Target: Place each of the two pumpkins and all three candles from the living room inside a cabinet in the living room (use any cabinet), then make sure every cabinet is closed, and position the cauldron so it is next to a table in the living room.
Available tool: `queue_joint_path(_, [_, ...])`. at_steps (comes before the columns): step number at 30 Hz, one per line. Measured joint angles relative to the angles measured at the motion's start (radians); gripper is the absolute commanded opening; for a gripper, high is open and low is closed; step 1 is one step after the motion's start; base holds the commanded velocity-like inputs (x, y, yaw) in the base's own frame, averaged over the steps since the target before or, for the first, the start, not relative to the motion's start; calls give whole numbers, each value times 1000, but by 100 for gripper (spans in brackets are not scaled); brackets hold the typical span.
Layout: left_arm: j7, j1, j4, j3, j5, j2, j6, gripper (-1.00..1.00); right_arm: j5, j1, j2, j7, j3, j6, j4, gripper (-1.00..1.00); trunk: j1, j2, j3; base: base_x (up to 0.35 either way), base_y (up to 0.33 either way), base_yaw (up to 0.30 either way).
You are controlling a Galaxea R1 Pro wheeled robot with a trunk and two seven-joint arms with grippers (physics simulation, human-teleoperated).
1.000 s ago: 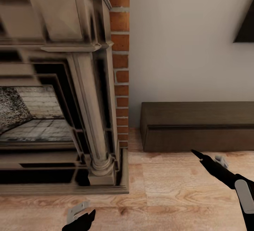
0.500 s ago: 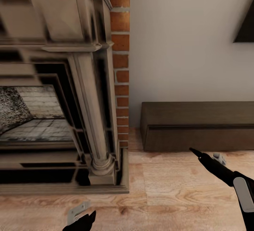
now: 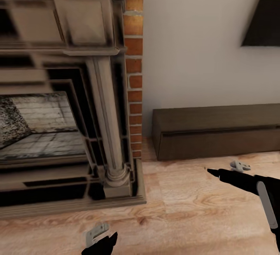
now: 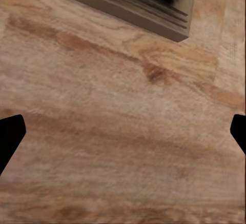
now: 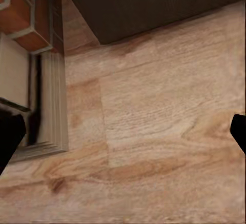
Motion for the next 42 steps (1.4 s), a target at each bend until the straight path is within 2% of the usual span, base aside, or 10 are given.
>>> queue_joint_path(3, [4, -6, 1, -21, -39, -31, 6, 100, 110, 1, -7, 3, 2, 6, -9, 100, 0, 0, 0, -160, 299, -294])
queue_joint_path(4, [7, -54, 50, -50, -68, -83, 58, 100, 176, 1, -10, 6, 2, 8, -16, 100, 0, 0, 0, -187, 286, -297])
queue_joint_path(7, [6, -180, 215, -92, -76, -154, 99, 100, 188, 3, -11, 6, 2, 10, -39, 100, 0, 0, 0, -198, 277, -297])
queue_joint_path(14, [6, -372, 368, -145, -75, -226, 180, 100, 192, 39, -11, 6, 3, 12, -93, 100, 0, 0, 0, -213, 246, -298])
queue_joint_path(15, [-2, -468, 440, -150, -58, -242, 213, 100, 211, 43, -12, 5, 2, 31, -93, 100, 0, 0, 0, -195, 109, -298])
queue_joint_path(16, [-3, -513, 464, -151, -47, -247, 215, 100, 227, 44, -13, 4, 0, 31, -89, 100, 0, 0, 0, -125, 70, -298])
queue_joint_path(19, [-3, -536, 493, -160, -24, -253, 206, 100, 263, 44, -12, 3, -2, 31, -49, 100, 0, 0, 0, -61, 34, -298])
queue_joint_path(25, [-2, -491, 506, -170, -19, -247, 28, 100, 341, 36, 2, -37, 0, 31, 64, 100, 0, 0, 0, -12, 7, -298])
queue_joint_path(29, [35, -481, 514, -228, -20, -243, -9, 100, 391, 34, 9, -98, 0, 31, 80, 100, 0, 0, 0, -1, 1, -298])
queue_joint_path(42, [40, -478, 511, -218, -13, -239, 9, 100, 397, 43, 28, -105, 1, 31, 13, 100, 0, 0, 0, 0, 0, -298])
